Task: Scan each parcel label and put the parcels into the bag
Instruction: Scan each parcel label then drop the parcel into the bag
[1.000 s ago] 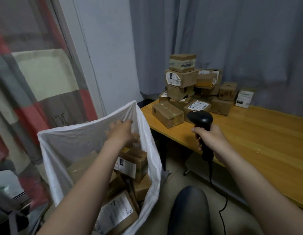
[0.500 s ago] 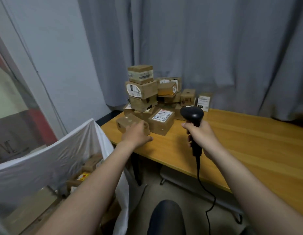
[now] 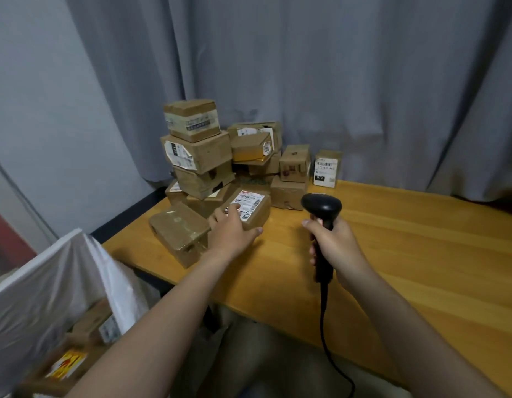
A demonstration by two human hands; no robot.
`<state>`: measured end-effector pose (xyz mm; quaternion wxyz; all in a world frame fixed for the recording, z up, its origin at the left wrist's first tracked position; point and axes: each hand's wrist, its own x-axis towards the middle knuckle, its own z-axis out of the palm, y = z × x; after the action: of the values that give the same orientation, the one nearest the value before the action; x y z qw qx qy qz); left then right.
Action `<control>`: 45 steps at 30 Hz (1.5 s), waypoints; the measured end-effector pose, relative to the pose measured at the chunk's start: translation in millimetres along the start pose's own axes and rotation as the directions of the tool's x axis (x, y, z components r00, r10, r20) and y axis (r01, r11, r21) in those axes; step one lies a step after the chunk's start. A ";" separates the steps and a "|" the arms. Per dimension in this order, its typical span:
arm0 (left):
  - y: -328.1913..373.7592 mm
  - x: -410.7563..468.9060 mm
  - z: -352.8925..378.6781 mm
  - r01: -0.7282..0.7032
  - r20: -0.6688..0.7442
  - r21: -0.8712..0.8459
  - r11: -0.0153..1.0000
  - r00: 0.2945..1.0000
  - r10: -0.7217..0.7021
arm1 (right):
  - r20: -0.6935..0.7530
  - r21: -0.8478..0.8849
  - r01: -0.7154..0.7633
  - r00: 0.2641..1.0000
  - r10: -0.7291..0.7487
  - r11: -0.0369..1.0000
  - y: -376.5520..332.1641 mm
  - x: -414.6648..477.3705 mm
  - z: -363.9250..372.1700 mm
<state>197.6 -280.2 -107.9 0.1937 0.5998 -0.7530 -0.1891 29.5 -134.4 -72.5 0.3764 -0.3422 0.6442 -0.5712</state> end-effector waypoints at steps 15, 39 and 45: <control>16.5 17.2 32.9 -0.007 -0.010 0.258 0.966 1.000 0.010 | -0.003 0.041 -0.043 0.999 0.043 0.998 21.2 9.4 -20.3; 6.4 -258.5 34.5 0.274 0.216 -0.790 0.548 0.962 -0.169 | -0.145 0.102 -0.085 0.984 0.099 0.991 75.7 -173.0 -36.7; -4.6 -280.8 16.7 0.372 0.384 -0.824 0.427 0.921 -0.061 | -0.165 0.114 -0.033 0.985 0.052 0.993 74.0 -205.7 -38.6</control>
<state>250.4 -6.0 -142.8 0.3349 0.4677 -0.4788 -0.6633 94.1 71.6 -124.2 0.3512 -0.2576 0.6481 -0.6247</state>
